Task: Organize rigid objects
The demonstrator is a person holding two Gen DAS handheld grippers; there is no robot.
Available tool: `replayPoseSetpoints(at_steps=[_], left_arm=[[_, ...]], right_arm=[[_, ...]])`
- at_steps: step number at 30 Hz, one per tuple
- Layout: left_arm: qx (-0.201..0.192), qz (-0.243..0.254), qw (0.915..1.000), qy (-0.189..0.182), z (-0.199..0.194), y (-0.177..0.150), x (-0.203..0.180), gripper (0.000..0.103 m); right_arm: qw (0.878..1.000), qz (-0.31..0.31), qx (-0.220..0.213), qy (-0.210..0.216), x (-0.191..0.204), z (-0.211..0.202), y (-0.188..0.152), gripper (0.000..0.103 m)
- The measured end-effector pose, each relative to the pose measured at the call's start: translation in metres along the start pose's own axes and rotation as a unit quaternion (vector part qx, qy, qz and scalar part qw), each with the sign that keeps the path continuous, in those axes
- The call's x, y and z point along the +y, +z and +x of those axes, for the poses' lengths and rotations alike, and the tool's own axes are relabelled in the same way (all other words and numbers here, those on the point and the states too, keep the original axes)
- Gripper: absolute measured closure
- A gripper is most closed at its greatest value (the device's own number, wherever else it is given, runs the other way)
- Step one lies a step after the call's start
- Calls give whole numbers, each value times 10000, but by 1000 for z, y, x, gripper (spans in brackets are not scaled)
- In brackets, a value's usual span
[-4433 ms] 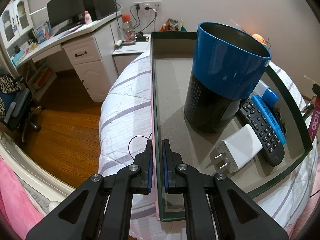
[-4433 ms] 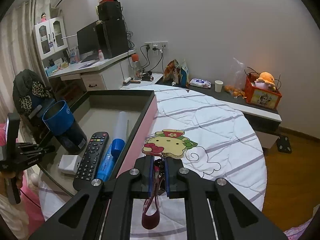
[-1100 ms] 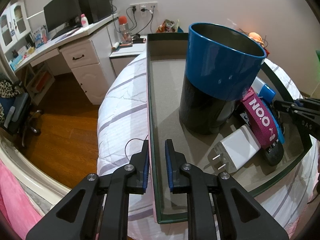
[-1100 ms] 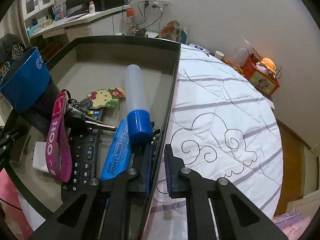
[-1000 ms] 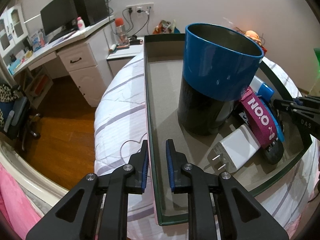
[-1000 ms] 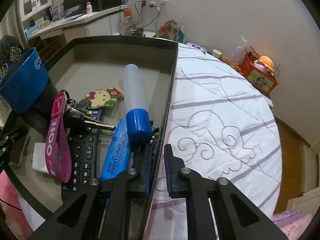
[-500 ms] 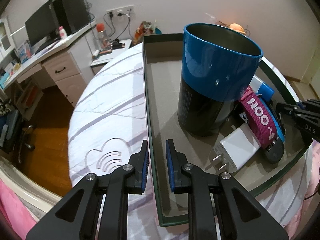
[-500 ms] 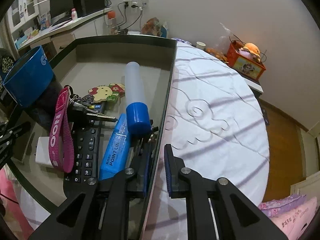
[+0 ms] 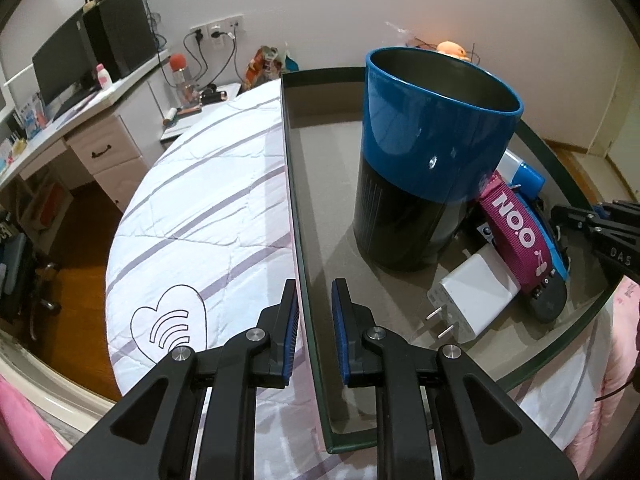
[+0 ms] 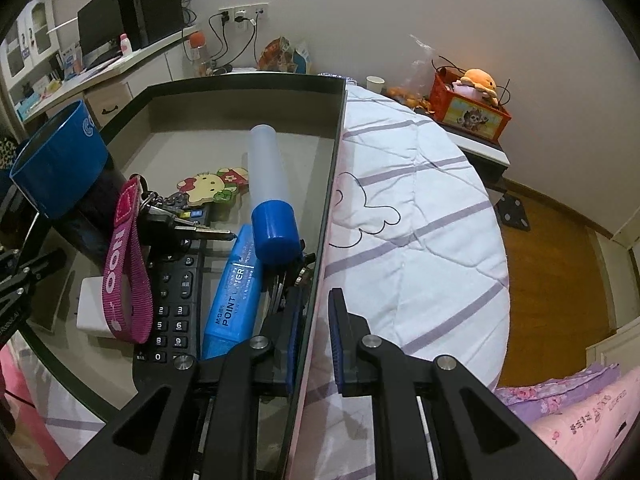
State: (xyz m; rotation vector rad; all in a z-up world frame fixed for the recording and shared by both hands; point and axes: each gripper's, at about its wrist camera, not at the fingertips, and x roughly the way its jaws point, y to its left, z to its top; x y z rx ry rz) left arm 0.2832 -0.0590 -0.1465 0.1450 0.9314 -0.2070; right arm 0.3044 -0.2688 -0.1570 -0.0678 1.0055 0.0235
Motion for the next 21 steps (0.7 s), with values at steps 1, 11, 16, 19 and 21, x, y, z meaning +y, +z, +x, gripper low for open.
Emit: replayPoseSetpoints(at_steps=[1, 11, 16, 19, 21], left_arm=[[-3, -23, 10000, -32, 0, 0, 1, 88], [-55, -142, 9999, -59, -5, -6, 7, 85], [-117, -218, 9997, -59, -14, -12, 10, 81], [-169, -188, 9997, 75, -20, -15, 9, 69], [-201, -203, 9995, 144, -24, -16, 11, 62]], right_arm=[[10000, -2, -8, -12, 1, 0, 0, 92], [10000, 5, -67, 6, 0, -4, -4, 90], [9999, -99, -69, 55, 7, -9, -6, 75], [9998, -148, -123, 65, 10, -15, -7, 60], [9996, -202, -178, 38, 13, -21, -7, 47]])
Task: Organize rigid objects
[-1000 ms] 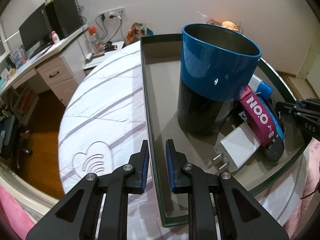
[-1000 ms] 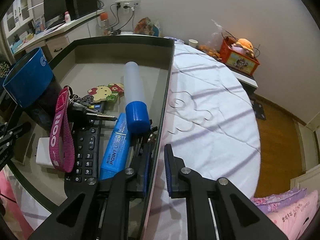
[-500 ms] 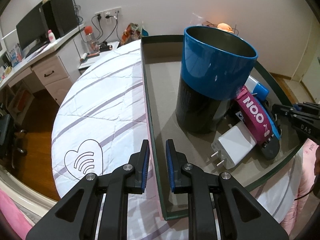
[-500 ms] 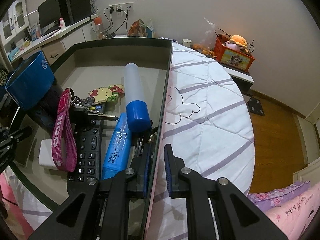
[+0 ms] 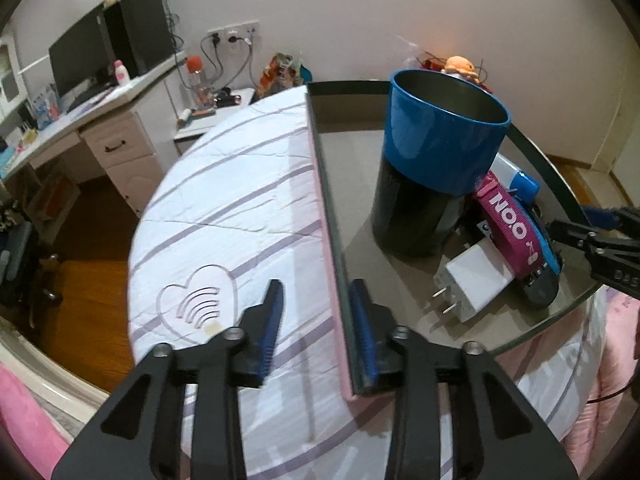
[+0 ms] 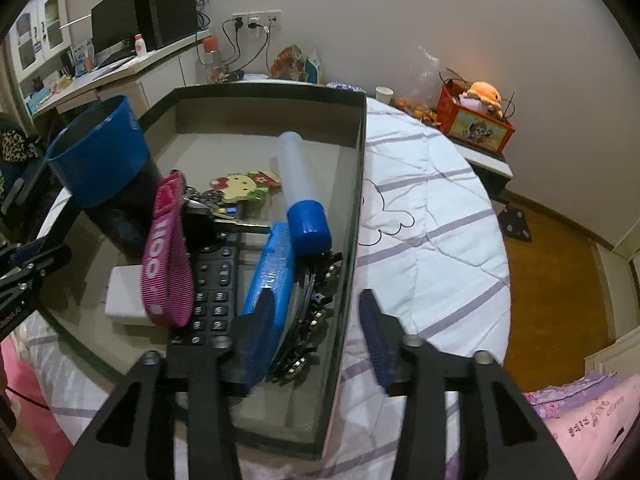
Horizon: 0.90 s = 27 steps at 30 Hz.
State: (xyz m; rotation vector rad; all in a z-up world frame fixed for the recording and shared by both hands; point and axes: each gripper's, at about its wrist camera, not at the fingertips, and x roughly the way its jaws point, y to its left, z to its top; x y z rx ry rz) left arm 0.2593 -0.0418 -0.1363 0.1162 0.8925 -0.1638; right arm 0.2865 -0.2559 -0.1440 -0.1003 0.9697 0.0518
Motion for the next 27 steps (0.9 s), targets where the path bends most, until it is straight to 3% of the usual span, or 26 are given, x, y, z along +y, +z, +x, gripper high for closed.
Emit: replayPoseSetpoints(at_steps=[4, 8, 13, 20, 22, 25, 26, 27], left_arm=[[-180, -129, 9997, 74, -18, -4, 10, 37], [-316, -179, 9993, 98, -33, -8, 16, 35], [-579, -196, 9981, 60, -57, -17, 18, 18], [-765, -194, 9968, -111, -79, -33, 13, 11], [-890, -167, 9958, -122, -89, -37, 10, 3], [-1143, -193, 9932, -132, -102, -40, 8, 1], [-1190, -209, 9925, -156, -105, -42, 8, 1], [-1268, -234, 9915, -199, -110, -43, 8, 1]], right_arm=[[9997, -85, -227, -73, 7, -22, 1, 30], [9983, -188, -549, -94, 19, -49, 0, 25], [9944, -253, -1009, 159, 37, -76, -7, 24], [9891, -356, -1419, 173, 58, -103, -22, 20], [9875, -328, -1531, 201, 60, -110, -28, 20], [9850, -318, -1688, 185, 62, -119, -36, 10], [9844, -315, -1725, 149, 63, -121, -38, 0], [9834, -326, -1781, 99, 64, -124, -41, 0]])
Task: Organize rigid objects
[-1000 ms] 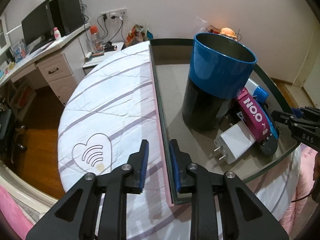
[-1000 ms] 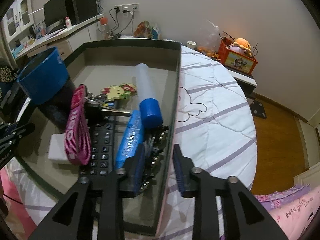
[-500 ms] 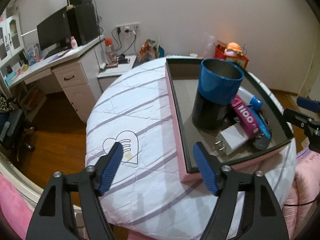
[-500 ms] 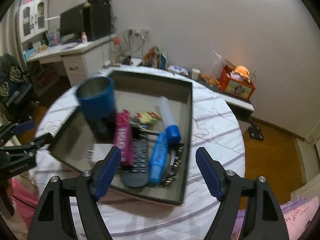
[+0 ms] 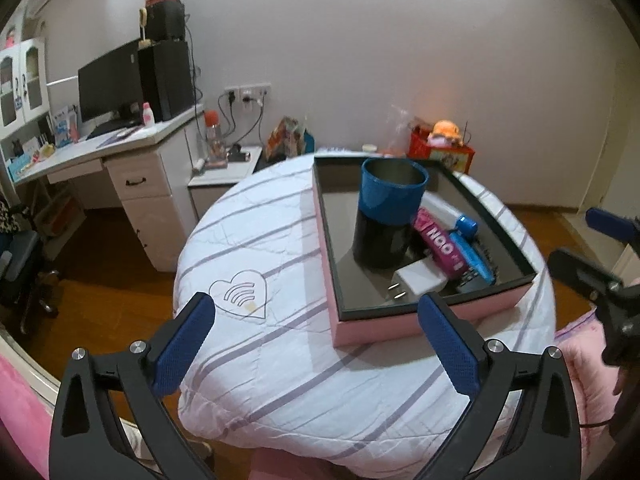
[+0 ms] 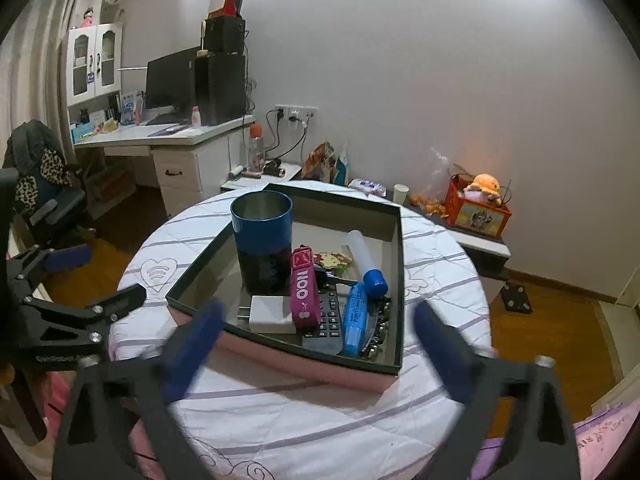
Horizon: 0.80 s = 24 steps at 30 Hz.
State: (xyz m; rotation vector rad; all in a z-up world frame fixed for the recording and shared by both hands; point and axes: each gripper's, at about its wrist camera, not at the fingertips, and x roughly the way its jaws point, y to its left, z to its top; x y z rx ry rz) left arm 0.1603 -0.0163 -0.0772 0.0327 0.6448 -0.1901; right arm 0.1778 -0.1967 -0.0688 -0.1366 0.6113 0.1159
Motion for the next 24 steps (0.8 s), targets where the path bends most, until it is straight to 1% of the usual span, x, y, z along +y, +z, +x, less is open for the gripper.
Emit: replayPoseSetpoints(at_steps=[3, 10, 13, 19, 24], left_arm=[[-79, -52, 9999, -48, -7, -1, 0, 1], [-135, -22, 9999, -12, -17, -6, -5, 0], [-144, 11, 9998, -107, -21, -9, -8, 0], [-210, 122, 9995, -178, -31, -17, -16, 0], [-426, 295, 9985, -162, -50, -22, -24, 0]], right_arm=[[9999, 7, -163, 28, 1, -9, -3, 0], [9995, 44, -313, -10, 4, -18, -10, 0], [9991, 77, -415, -13, 6, -24, -15, 0], [9991, 64, -420, 15, 11, -33, -23, 0], [9987, 112, -506, 22, 11, -46, -29, 0]])
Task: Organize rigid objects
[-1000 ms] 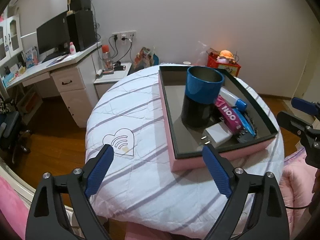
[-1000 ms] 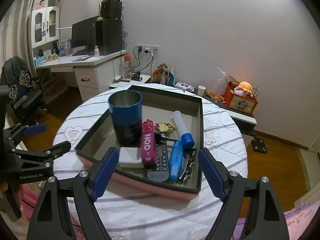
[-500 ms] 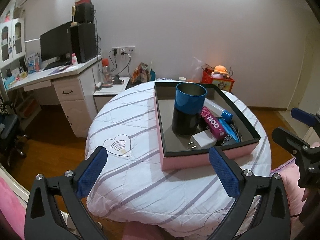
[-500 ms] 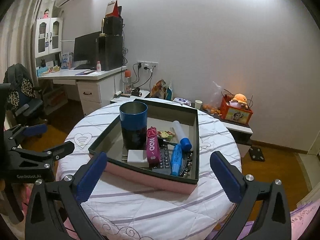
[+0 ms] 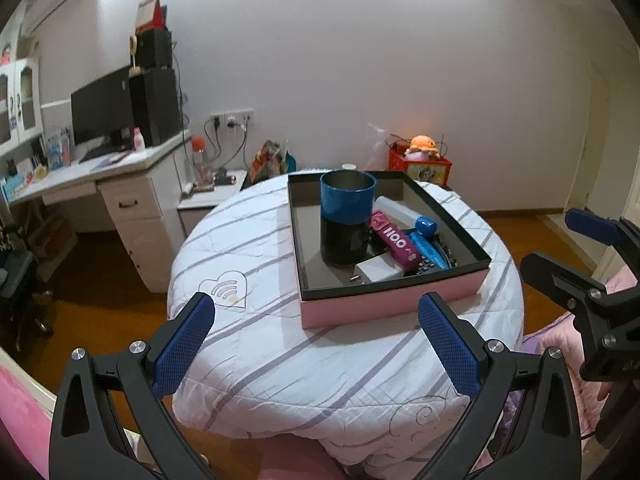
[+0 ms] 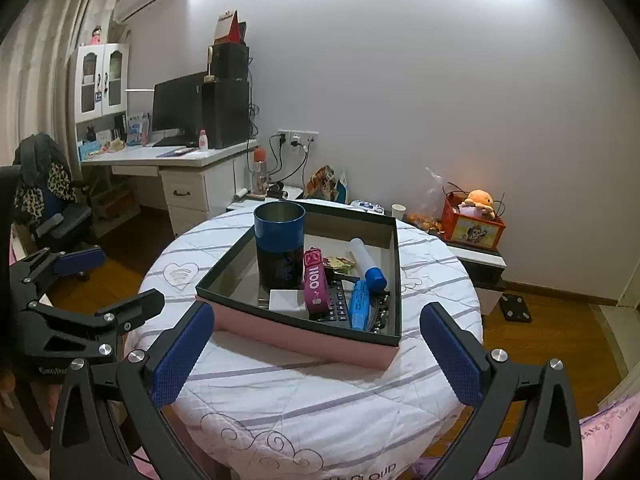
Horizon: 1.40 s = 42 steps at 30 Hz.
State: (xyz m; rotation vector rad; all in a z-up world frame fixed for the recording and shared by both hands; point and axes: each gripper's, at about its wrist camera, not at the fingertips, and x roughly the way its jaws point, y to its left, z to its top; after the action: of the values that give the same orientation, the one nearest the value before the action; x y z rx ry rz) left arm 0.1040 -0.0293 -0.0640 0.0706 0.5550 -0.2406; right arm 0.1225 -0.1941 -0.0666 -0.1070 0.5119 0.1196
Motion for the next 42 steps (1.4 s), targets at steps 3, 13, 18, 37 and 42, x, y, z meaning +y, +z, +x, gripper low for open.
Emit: replayPoseSetpoints(at_steps=[3, 13, 18, 37, 42], left_arm=[[-104, 41, 9999, 34, -12, -2, -4, 0], [-526, 0, 9983, 230, -51, -1, -7, 0], [-821, -159, 9962, 247, -78, 3, -1, 0], [-1664, -124, 9852, 387, -133, 91, -11, 0], [-1599, -814, 9836, 193, -116, 62, 3, 0]], right_arm=[[9999, 55, -108, -18, 0, -10, -2, 0], [9979, 205, -612, -46, 12, -45, -3, 0], [9959, 198, -879, -64, 21, -68, 5, 0], [9880, 439, -1456, -264, -5, -114, 84, 0], [9857, 627, -1566, -51, -3, -105, 76, 0]])
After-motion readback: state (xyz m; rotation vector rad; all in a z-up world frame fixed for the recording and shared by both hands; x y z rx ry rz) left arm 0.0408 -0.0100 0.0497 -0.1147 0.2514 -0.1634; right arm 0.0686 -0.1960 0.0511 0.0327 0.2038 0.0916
